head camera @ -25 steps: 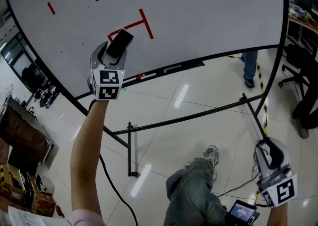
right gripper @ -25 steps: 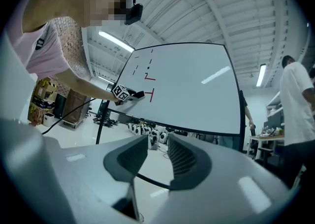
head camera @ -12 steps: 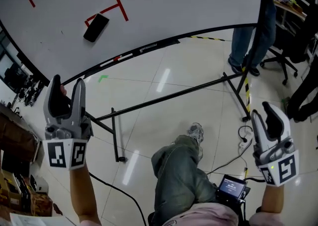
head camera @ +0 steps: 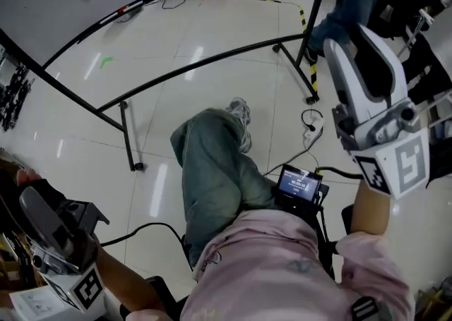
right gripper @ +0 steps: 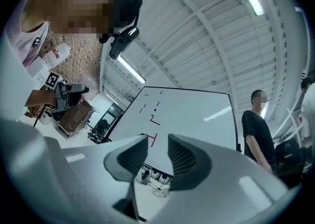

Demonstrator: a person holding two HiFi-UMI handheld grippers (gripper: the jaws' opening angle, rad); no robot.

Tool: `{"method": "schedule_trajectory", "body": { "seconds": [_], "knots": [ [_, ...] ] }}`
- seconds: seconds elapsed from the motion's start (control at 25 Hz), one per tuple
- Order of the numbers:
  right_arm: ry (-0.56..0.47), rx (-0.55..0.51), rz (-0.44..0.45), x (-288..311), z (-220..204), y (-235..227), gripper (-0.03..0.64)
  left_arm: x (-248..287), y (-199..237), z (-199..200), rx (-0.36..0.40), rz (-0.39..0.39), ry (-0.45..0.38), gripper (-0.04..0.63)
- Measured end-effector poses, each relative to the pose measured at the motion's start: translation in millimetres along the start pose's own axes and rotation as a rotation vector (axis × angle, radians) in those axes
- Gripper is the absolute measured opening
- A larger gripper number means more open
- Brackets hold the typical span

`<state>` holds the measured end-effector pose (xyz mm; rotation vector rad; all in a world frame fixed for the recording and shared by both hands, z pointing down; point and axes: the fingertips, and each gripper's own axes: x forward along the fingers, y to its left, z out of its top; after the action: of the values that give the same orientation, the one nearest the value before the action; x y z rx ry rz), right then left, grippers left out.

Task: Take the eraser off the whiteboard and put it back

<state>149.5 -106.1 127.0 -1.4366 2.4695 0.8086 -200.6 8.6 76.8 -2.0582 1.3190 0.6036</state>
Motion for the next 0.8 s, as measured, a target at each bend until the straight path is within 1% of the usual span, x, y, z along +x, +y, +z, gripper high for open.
{"method": "schedule_trajectory", "body": {
  "seconds": [0.16,0.28,0.48,0.6,0.8],
  "knots": [
    [-0.035,0.018,0.033,6.8,2.6,7.4,0.130,-10.5,7.2,2.4,-0.047,0.040,0.000,0.242],
    [-0.014,0.015,0.029,8.3,-8.4,8.8,0.130,-15.6,18.0,-2.3,-0.066,0.077,0.007,0.242],
    [-0.016,0.018,0.067,20.8,-16.3,17.9,0.130,-11.5,20.3,-26.9,-0.109,0.082,0.056,0.241],
    [-0.012,0.012,0.064,21.5,-18.0,18.2,0.117,-8.8,18.4,-34.0,-0.119,0.080,0.086,0.241],
    [-0.026,0.010,0.082,24.9,-13.1,22.3,0.110,-8.7,23.3,-32.2,-0.119,0.101,0.086,0.241]
  ]
}}
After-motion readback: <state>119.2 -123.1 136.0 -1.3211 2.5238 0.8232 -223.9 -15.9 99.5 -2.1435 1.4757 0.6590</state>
